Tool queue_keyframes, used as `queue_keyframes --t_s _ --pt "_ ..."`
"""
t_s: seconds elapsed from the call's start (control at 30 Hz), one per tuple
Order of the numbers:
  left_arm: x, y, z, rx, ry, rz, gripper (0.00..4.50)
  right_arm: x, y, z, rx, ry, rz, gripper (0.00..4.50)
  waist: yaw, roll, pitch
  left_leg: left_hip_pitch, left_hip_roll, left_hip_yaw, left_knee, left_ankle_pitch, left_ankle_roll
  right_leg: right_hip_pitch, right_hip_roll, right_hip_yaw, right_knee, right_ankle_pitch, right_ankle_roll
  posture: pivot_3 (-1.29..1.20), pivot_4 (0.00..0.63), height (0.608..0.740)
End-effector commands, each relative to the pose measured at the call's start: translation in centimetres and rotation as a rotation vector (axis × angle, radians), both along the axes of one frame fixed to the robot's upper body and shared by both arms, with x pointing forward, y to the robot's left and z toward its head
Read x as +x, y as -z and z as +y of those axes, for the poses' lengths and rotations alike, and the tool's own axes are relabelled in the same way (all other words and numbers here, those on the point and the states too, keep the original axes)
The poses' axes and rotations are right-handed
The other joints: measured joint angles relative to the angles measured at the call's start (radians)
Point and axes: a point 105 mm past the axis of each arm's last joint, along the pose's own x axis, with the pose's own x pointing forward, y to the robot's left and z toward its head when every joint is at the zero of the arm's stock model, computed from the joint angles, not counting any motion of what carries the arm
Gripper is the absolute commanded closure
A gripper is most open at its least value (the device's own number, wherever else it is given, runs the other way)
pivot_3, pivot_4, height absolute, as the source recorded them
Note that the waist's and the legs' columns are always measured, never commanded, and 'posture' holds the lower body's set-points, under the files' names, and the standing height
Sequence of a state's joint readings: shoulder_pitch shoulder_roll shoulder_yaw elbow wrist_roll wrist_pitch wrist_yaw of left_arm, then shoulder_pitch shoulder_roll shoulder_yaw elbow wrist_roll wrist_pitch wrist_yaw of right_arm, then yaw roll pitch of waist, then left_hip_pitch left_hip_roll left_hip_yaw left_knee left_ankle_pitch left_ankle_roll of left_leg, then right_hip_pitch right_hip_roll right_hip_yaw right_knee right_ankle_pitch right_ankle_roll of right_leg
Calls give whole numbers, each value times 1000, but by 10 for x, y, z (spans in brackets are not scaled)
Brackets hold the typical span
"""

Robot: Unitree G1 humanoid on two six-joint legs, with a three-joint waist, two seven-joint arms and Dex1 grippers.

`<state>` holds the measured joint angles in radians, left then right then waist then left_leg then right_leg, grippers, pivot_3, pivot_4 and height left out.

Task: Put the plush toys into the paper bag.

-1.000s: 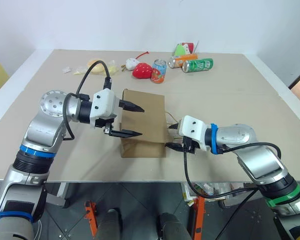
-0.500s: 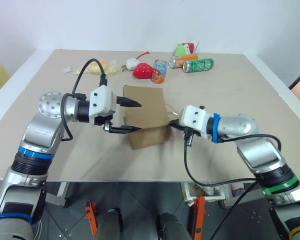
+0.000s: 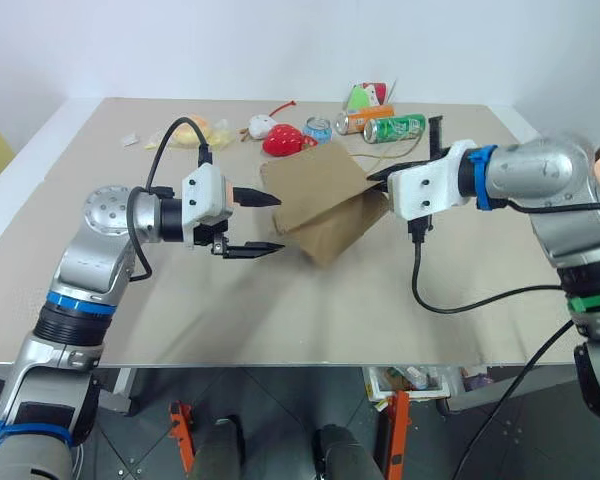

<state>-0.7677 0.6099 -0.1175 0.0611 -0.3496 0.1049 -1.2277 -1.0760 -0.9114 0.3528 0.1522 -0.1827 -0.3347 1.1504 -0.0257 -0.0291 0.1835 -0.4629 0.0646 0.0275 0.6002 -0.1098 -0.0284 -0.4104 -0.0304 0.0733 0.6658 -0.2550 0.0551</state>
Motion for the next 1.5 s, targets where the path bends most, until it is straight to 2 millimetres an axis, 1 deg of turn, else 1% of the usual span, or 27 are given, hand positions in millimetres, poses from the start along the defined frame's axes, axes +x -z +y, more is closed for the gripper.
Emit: queue_keyframes --t_s 0.03,0.13,0.2,0.3,0.43,0.57,0.63,0.7,0.83,1.0,1.1,1.17,1.23,1.3,1.5 --pt "1 -18 0 -27 -3 -70 1065 -15 -11 13 -156 -131 -23 4462 0 0 0 0 0 0 0 0 0 0 0 0 0 0 0 0 150 740" --pt "1 -18 -1 -33 -6 -72 1065 -22 -11 28 -225 -224 -36 4462 -1 0 0 0 0 0 0 0 0 0 0 0 0 0 0 0 150 740" --pt "-2 -20 0 -51 -7 -58 1065 -27 -7 38 -257 -288 -44 4462 -1 0 0 0 0 0 0 0 0 0 0 0 0 0 0 0 150 740" --pt "-9 -23 3 -61 6 -13 1065 -31 1 47 -315 -363 -72 4462 0 0 0 0 0 0 1 0 0 0 0 0 1 0 0 0 150 740" --pt "-18 -25 10 -45 17 25 1065 -30 1 57 -388 -445 -171 4462 -3 0 0 0 1 0 1 0 0 0 0 0 1 0 -1 0 150 740" --pt "-19 -30 14 -72 -1 42 1065 -28 1 64 -421 -487 -221 4462 -3 0 0 1 1 0 0 0 0 0 0 -1 2 0 -1 0 150 740" --pt "-19 -30 15 -80 -9 47 1065 -25 -2 66 -409 -486 -226 4462 -3 0 0 1 1 0 1 0 0 0 0 -1 2 0 -1 0 150 740" --pt "-19 -28 16 -77 -13 49 1065 -18 -7 62 -418 -458 -246 4462 -3 0 0 1 1 0 1 1 -1 0 0 -1 3 0 -2 0 150 740" --pt "-19 -27 15 -80 -15 53 1065 0 -17 47 -460 -383 -300 4462 -2 0 0 1 1 0 1 1 -2 0 0 -1 3 -1 -6 0 150 740" --pt "-17 -29 14 -98 -22 55 1065 5 -27 49 -463 -386 -402 4462 -2 1 0 1 1 0 0 1 -2 -1 0 -1 3 -2 -6 0 150 740" --pt "-16 -29 13 -99 -18 58 1065 14 -38 39 -489 -330 -446 4462 -3 1 0 1 1 0 0 1 -2 -2 0 -1 5 -1 -6 0 150 740" --pt "-15 -28 13 -98 -18 58 1065 18 -41 31 -518 -306 -457 4462 -3 1 0 1 1 0 0 1 -2 -3 0 0 7 -1 -7 0 150 740" --pt "-14 -28 13 -98 -18 57 1065 20 -42 28 -535 -302 -464 4462 -3 1 0 1 1 0 -1 1 -2 -4 0 -1 8 -2 -7 0 150 740" --pt "-14 -29 12 -98 -16 56 1065 19 -38 29 -541 -323 -462 4462 -4 1 0 1 0 0 -1 1 -2 -4 0 0 9 -3 -8 0 150 740" --pt "-13 -28 11 -103 -14 55 1065 1 1 49 -524 -483 -379 4462 -11 1 0 1 0 0 -1 1 -3 -5 0 0 14 -3 -8 0 150 740"
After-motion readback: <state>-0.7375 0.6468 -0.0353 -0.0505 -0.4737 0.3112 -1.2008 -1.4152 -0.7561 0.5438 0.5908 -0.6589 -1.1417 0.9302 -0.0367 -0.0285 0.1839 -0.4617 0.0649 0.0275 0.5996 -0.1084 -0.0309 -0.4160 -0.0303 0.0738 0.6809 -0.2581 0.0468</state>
